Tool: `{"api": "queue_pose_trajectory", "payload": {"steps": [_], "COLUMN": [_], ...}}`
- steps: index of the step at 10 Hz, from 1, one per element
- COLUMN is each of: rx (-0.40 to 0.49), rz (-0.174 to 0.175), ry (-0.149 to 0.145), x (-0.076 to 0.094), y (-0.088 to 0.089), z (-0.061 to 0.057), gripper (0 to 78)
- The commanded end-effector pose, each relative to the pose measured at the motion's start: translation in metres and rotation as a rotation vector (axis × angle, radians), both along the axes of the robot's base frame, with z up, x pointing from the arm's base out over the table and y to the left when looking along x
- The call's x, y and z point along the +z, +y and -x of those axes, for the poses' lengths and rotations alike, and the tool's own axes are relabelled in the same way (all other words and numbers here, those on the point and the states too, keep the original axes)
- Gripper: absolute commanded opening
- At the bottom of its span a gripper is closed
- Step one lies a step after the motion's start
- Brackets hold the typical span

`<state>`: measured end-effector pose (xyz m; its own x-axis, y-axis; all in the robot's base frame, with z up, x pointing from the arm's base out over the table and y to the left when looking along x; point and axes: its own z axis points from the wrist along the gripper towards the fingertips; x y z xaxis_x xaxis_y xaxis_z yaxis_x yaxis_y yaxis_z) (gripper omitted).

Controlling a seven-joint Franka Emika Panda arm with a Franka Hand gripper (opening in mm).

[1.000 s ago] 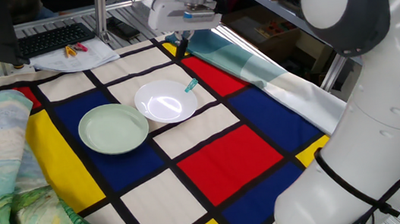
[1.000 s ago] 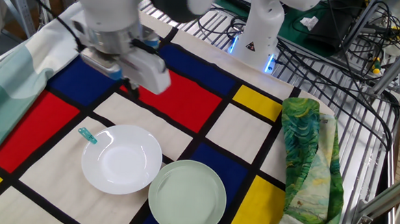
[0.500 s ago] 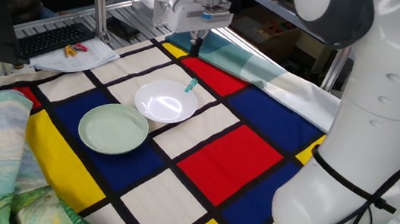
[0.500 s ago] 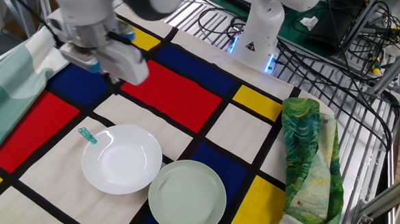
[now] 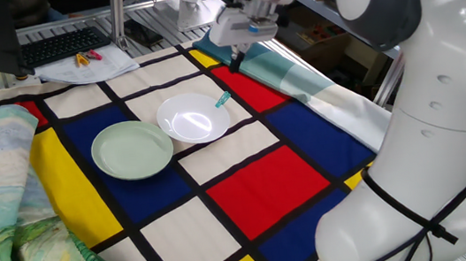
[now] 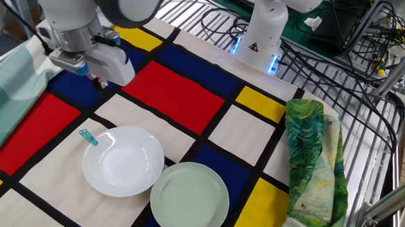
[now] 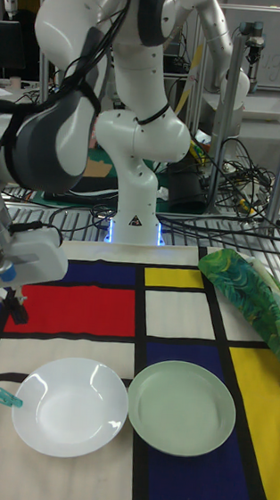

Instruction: Use a clamp

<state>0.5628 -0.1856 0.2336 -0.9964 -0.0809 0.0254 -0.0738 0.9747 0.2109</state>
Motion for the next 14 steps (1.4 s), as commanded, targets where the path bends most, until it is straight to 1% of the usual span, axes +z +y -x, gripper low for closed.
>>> {"api": "queue_pose_trajectory", "payload": {"steps": [1,2,4,6,7,8,9,10,11,12,14], "rx": [-0.001,-0.016,-0.029,-0.046,-0.071,-0.125,-0.153,-0.240,-0.297,-0.319,-0.303], "rz": [-0.008,-0.010,-0.007,-0.007,-0.006,-0.004,-0.001,0.020,0.023,0.022,0.022], "ry": [-0.006,-0.014,-0.015,-0.009,-0.004,0.002,0.008,0.027,0.058,0.071,0.065], "x": [0.0005,0.0004,-0.0005,-0.0005,-0.0005,-0.0005,-0.0005,-0.0005,-0.0005,-0.0005,-0.0005], "y": [-0.0019,-0.0020,-0.0022,-0.0022,-0.0022,-0.0022,-0.0022,-0.0022,-0.0022,-0.0022,-0.0022], "z": [-0.0008,-0.0008,-0.0007,-0.0007,-0.0007,-0.0007,-0.0007,-0.0007,-0.0007,-0.0007,-0.0007], "gripper": [0.0,0.0,0.0,0.0,0.0,0.0,0.0,0.0,0.0,0.0,0.0]}}
